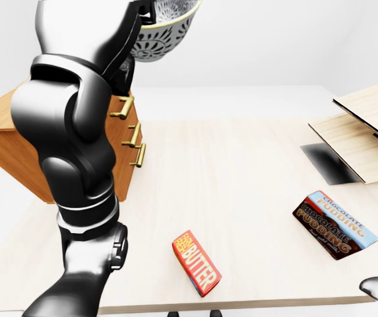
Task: Close the top drawer of the cabinet and put the bowl on top of it.
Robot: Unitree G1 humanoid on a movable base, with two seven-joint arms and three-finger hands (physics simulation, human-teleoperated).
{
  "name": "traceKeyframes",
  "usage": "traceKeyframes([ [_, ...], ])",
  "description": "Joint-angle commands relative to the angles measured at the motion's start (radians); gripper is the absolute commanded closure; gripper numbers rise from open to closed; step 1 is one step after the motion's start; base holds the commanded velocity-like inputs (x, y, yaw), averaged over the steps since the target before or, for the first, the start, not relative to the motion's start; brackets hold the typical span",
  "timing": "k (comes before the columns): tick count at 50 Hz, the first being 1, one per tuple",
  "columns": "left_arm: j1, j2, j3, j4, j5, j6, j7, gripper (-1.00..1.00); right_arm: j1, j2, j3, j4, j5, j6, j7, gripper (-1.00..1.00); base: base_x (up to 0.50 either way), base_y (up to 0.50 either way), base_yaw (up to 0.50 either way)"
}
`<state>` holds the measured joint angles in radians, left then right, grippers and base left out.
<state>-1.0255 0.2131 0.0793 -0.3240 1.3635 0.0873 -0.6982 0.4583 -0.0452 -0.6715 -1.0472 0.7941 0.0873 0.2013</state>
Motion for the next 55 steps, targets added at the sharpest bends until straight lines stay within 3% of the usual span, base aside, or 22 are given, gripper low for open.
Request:
traceKeyframes([
  [1, -0.016, 0.153, 0.075, 0.072, -0.16, 0.0, 0.0, 1.0, 0.003, 0.008, 0.028, 0.0, -0.032, 0.0, 0.005, -1.0, 0.0, 0.0, 0.0],
  [5, 0.0, 0.209, 0.09, 0.129, -0.238, 0.0, 0.0, 1.0, 0.01, 0.004, 0.02, 0.0, -0.019, 0.0, 0.004, -1.0, 0.0, 0.0, 0.0],
  [8, 0.007, 0.25, 0.094, 0.177, -0.273, 0.0, 0.049, 1.0, 0.011, 0.002, 0.014, 0.0, -0.009, 0.0, 0.003, -1.0, 0.0, 0.0, 0.0],
  [14, 0.048, 0.293, 0.107, 0.203, -0.333, 0.0, 0.114, 1.0, 0.017, 0.003, 0.016, 0.0, -0.009, 0.0, 0.006, -1.0, 0.0, 0.0, 0.0],
  [24, 0.042, 0.38, 0.136, 0.307, -0.423, 0.0, 0.2, 1.0, 0.004, 0.003, 0.004, 0.0, -0.004, 0.0, 0.005, -1.0, 0.0, 0.0, 0.0],
  [29, 0.039, 0.412, 0.141, 0.346, -0.452, 0.0, 0.219, 1.0, 0.006, 0.003, 0.001, 0.0, -0.002, 0.0, 0.006, -1.0, 0.0, 0.0, 0.0],
  [41, 0.082, 0.474, 0.179, 0.474, -0.555, 0.0, 0.351, 1.0, 0.001, 0.009, 0.004, 0.0, -0.012, 0.0, 0.009, -1.0, 0.0, 0.0, 0.0],
  [48, 0.034, 0.534, 0.177, 0.627, -0.625, 0.0, 0.434, 1.0, 0.001, 0.016, 0.026, 0.0, -0.039, 0.0, 0.013, -1.0, 0.0, 0.0, 0.0],
  [55, 0.0, 0.542, 0.166, 0.725, -0.672, 0.0, 0.476, 1.0, 0.009, 0.017, 0.022, 0.0, -0.03, 0.0, 0.02, -1.0, 0.0, 0.0, 0.0],
])
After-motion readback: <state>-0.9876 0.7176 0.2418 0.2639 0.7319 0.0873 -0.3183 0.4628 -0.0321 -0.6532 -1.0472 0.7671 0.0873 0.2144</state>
